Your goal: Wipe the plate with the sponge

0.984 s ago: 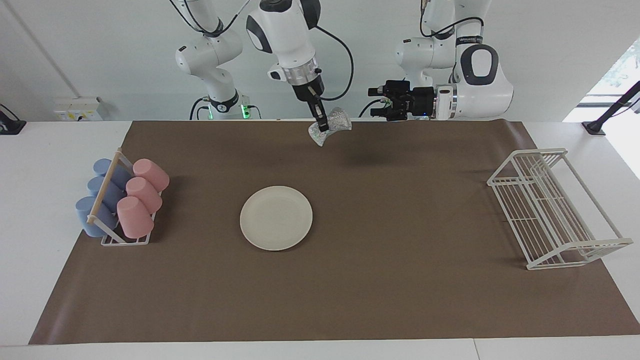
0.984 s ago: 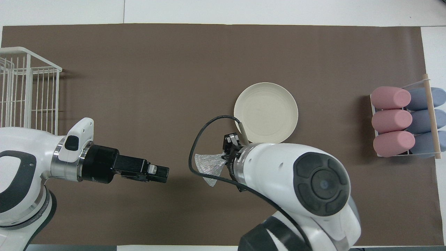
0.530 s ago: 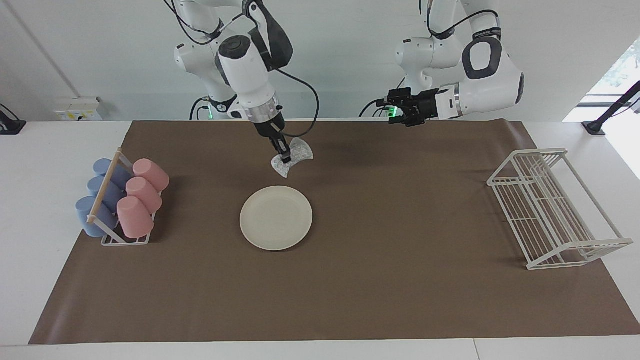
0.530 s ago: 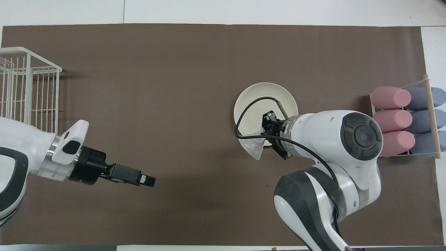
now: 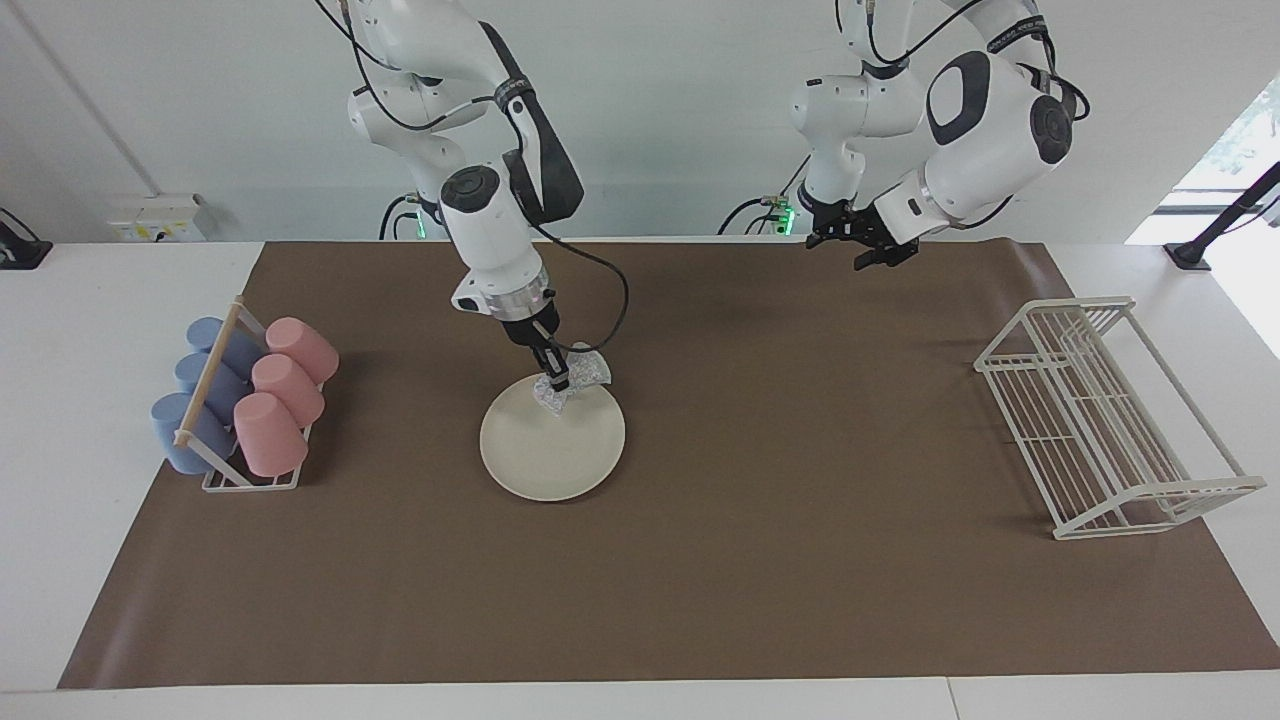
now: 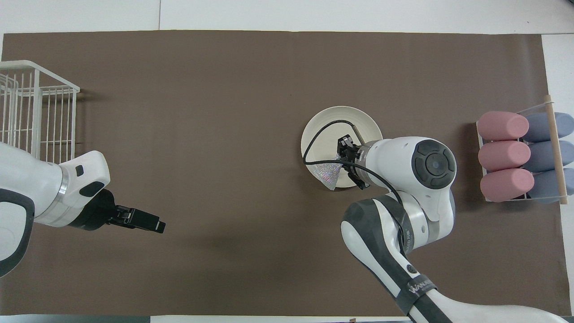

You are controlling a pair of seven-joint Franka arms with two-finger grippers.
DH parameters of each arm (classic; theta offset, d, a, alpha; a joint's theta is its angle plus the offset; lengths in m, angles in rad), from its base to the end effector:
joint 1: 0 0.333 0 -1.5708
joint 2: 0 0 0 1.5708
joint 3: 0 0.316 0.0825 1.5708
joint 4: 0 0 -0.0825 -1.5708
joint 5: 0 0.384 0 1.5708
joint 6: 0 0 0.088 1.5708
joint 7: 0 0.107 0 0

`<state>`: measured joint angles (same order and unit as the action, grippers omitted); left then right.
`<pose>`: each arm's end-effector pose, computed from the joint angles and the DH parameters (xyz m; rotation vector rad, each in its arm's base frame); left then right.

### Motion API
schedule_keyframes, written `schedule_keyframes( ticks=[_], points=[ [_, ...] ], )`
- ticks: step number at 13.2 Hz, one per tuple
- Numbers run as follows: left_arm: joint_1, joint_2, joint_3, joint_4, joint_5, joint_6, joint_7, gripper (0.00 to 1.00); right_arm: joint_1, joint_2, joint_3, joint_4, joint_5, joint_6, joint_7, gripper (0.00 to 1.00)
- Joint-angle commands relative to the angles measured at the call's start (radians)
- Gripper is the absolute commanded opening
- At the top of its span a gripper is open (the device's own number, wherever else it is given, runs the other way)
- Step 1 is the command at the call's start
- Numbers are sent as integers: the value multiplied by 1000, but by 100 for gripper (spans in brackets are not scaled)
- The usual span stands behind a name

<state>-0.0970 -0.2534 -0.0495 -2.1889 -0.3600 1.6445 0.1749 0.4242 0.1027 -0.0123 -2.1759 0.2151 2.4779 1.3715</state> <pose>0.4347 -0.1009 0.4774 2.7503 -0.3290 -0.3976 0.5201 0.2265 0.3644 -2.4555 1.5324 -0.0143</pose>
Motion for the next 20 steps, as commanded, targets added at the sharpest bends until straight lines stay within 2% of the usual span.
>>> schedule_keyframes(
  ticks=[1,5,7,10,16,20],
  points=[
    [29,-6,-3,0,97,55,-22,100,-15,44,9,-12,7,65,-20,0],
    [68,-1,-1,4,105,77,-25,100,-2,179,11,-12,7,222,-17,0],
    [72,0,-1,9,107,89,-26,100,-1,186,11,-12,9,226,-20,0],
    [72,3,-1,11,107,98,-26,100,-73,186,9,-15,9,216,-156,0],
    [72,3,-1,12,107,112,-77,100,-137,196,8,-4,7,222,-296,0],
    [73,3,-1,11,107,127,-83,100,-95,195,11,-4,9,225,-197,0]
  ],
)
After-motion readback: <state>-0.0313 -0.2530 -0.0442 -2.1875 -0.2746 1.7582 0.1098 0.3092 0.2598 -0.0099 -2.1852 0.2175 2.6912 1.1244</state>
